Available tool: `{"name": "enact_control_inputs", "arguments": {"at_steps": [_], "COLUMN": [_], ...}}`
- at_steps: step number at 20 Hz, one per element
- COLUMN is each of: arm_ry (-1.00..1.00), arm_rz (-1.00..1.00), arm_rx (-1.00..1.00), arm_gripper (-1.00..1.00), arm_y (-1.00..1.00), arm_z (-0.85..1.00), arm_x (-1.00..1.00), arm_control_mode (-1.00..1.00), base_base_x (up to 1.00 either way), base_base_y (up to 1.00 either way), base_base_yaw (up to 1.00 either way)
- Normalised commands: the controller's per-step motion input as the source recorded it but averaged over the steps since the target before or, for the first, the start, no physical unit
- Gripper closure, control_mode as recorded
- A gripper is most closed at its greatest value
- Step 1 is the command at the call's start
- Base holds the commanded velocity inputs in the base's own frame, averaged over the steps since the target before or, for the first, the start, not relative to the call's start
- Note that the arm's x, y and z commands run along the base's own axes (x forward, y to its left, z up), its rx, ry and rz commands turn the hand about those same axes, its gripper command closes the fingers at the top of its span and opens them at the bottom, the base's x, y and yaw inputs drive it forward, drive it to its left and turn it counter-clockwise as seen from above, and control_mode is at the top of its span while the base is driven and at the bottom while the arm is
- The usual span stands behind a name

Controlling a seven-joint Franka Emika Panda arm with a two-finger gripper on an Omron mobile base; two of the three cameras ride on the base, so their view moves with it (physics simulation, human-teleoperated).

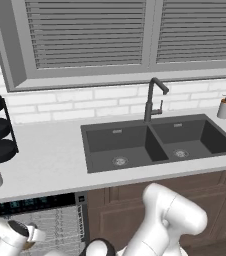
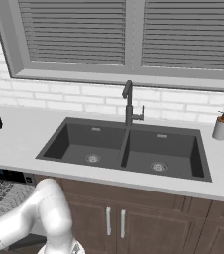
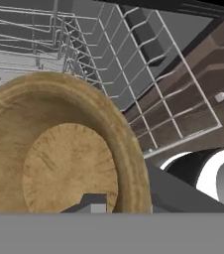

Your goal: Pick up the cup and bowl from the counter, place them in the dishwasher, and close the dishwasher door.

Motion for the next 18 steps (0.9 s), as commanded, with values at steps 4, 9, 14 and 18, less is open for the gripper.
{"name": "enact_control_inputs", "arguments": {"at_steps": [4,9,14,18], "arm_ry": [-0.08,-0.21,-0.21,-0.10], "arm_rz": [0.00,0.00,0.00,0.00], "arm_rx": [0.01,0.03,0.02,0.02], "arm_gripper": [1.00,1.00,1.00,1.00], "arm_y": [0.02,0.00,0.00,0.00], "arm_z": [0.28,0.62,0.48,0.27], "arm_x": [-0.37,-0.58,0.23,0.68], "arm_control_mode": [-1.00,-1.00,-1.00,-1.00], "base_base_x": [0.00,0.00,0.00,0.00], "base_base_y": [0.00,0.00,0.00,0.00], "base_base_yaw": [0.00,0.00,0.00,0.00]}}
